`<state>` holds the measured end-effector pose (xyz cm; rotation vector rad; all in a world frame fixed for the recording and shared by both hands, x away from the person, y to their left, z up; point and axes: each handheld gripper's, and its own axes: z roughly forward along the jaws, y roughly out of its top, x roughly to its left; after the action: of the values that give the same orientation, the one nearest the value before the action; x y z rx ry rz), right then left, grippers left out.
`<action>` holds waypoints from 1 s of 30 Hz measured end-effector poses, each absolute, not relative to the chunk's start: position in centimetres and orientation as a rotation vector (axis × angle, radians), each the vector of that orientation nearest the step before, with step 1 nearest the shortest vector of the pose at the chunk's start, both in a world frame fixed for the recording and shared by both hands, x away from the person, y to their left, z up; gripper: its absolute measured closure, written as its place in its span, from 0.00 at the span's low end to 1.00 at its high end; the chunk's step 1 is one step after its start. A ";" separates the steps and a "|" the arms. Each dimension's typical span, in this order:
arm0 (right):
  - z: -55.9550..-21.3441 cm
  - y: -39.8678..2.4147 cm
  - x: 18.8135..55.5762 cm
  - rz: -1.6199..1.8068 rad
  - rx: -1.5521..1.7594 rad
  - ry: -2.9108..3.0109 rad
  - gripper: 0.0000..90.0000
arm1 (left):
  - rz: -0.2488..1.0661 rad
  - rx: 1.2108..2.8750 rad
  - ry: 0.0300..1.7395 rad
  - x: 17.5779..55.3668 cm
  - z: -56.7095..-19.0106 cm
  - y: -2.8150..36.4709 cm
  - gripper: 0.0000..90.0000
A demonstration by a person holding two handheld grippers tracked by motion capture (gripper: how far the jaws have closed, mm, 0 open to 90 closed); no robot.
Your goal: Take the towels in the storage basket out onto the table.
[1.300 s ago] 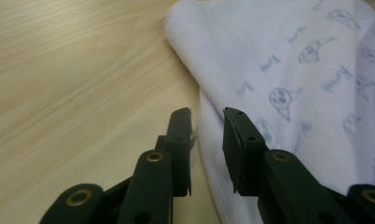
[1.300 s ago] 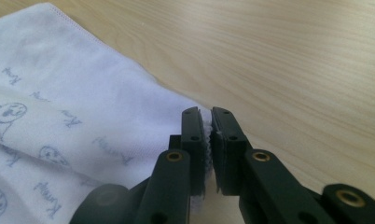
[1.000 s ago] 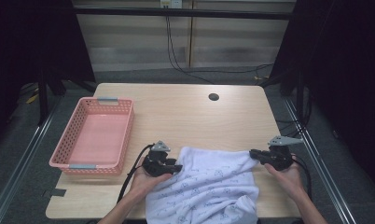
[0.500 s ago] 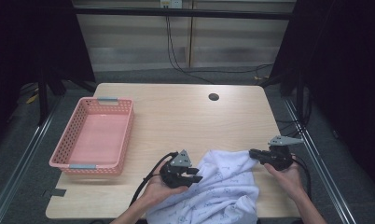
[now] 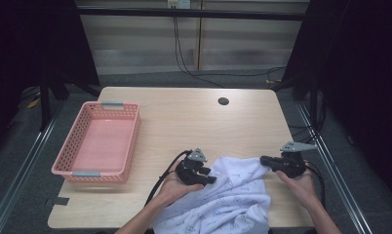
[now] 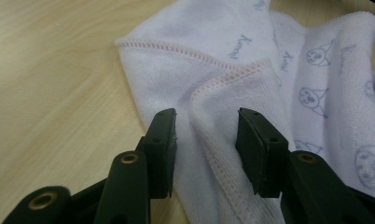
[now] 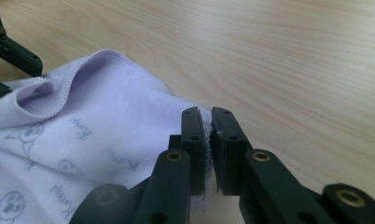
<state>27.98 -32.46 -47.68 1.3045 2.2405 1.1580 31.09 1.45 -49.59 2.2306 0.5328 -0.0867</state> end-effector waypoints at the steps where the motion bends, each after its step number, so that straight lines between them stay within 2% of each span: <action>1: -47.8 -32.5 28.0 1.157 1.305 2.242 0.94 | -0.097 2.237 0.507 30.9 -49.6 1.3 0.72; 3: -47.8 -32.6 28.0 1.165 1.304 2.241 0.94 | -0.108 2.247 0.461 30.6 -49.5 1.2 0.91; 4: -47.7 -32.6 27.9 1.168 1.311 2.241 0.94 | -0.107 2.254 0.453 30.6 -49.3 1.2 0.95; 7: -47.5 -32.7 27.9 1.186 1.312 2.232 0.94 | -0.132 2.191 0.504 30.8 -48.8 2.1 0.96; 13: -46.0 -33.5 27.3 1.260 1.305 2.167 0.94 | 0.028 2.046 0.562 31.0 -45.3 5.8 0.97; 17: -43.3 -34.5 26.3 1.327 1.271 2.082 0.94 | 0.137 1.948 0.613 31.6 -42.2 8.8 0.97; 22: -39.2 -35.8 25.0 1.381 1.202 1.961 0.94 | 0.242 1.873 0.609 32.3 -38.2 10.7 0.97; 25: -36.9 -36.2 25.5 1.393 1.169 1.913 0.94 | 0.294 1.808 0.633 33.2 -36.3 12.0 0.97; 30: -34.1 -35.7 28.7 1.408 1.135 1.890 0.94 | 0.381 1.796 0.683 35.3 -34.5 13.6 0.97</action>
<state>28.68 -35.68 -34.15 1.1350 1.8903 1.4075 35.31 13.58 -34.53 1.7961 0.6831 0.3813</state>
